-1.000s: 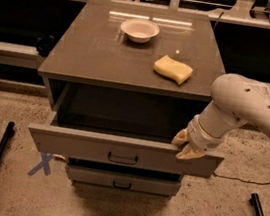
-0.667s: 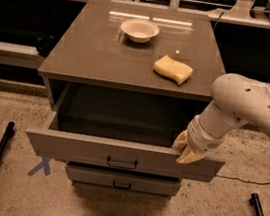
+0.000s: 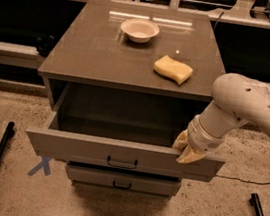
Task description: Open top drawer
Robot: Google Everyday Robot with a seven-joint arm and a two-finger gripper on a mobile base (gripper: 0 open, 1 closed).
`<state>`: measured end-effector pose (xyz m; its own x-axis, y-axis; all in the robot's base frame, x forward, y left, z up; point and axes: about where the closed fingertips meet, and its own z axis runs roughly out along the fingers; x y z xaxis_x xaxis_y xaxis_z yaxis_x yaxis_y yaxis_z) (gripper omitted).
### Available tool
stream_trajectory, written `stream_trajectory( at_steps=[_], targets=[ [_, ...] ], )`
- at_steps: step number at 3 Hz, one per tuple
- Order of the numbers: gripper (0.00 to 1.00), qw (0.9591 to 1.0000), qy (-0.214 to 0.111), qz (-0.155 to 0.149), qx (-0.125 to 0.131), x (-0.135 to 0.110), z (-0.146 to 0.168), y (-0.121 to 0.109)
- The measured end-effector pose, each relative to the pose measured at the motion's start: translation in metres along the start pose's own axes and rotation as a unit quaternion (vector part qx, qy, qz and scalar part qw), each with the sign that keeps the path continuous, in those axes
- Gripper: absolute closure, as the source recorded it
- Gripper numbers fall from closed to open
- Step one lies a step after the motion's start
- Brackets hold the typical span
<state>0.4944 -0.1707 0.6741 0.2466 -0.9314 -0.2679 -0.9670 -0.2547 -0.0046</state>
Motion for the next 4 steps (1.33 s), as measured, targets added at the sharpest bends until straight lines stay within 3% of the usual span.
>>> stream_trajectory(
  at_steps=[2,3,4],
  targets=[
    [0.12,1.0,0.0,0.0,0.0,0.0,0.0001,0.0],
    [0.0,1.0,0.0,-0.001,-0.004,-0.0002,0.0027,0.0004],
    [0.0,1.0,0.0,-0.001,-0.009,-0.0002,0.0049,0.0003]
  ],
)
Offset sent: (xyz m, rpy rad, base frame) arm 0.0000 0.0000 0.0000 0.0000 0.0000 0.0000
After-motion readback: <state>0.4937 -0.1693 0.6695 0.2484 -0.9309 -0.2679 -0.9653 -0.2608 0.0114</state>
